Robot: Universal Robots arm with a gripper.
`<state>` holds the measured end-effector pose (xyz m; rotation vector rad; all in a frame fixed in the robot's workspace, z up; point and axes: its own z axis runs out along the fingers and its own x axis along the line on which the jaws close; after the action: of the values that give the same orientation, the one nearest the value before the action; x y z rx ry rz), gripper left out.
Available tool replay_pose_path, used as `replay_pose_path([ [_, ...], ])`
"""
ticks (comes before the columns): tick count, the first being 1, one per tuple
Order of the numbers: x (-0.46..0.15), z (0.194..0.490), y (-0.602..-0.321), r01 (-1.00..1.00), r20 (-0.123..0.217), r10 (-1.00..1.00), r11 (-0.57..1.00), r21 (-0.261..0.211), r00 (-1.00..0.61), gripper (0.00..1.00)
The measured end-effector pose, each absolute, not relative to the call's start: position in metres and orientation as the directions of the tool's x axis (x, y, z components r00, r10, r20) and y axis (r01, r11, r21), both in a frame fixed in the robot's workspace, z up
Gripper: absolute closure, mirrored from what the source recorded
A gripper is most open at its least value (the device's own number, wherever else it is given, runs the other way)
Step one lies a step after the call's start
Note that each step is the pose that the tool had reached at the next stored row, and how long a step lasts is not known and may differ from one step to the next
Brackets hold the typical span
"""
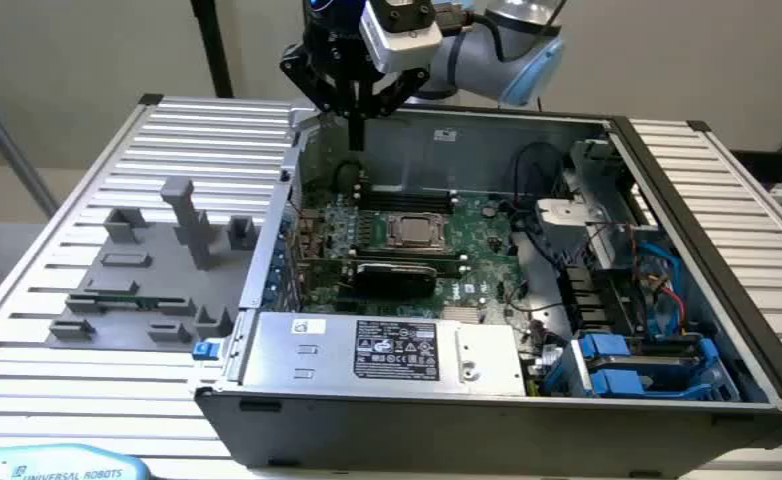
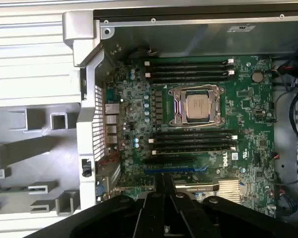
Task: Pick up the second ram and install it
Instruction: 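Reach for the second ram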
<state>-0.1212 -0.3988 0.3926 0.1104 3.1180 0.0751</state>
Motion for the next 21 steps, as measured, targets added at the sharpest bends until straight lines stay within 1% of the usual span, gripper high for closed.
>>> replay_pose_path([
  [13, -0.123, 0.393, -0.4, 0.07, -0.019, 0.071, 0.996, 0.048, -0.997, 0.89],
  [21, -0.158, 0.393, -0.415, 0.07, -0.019, 0.071, 0.996, 0.049, -0.997, 0.89],
])
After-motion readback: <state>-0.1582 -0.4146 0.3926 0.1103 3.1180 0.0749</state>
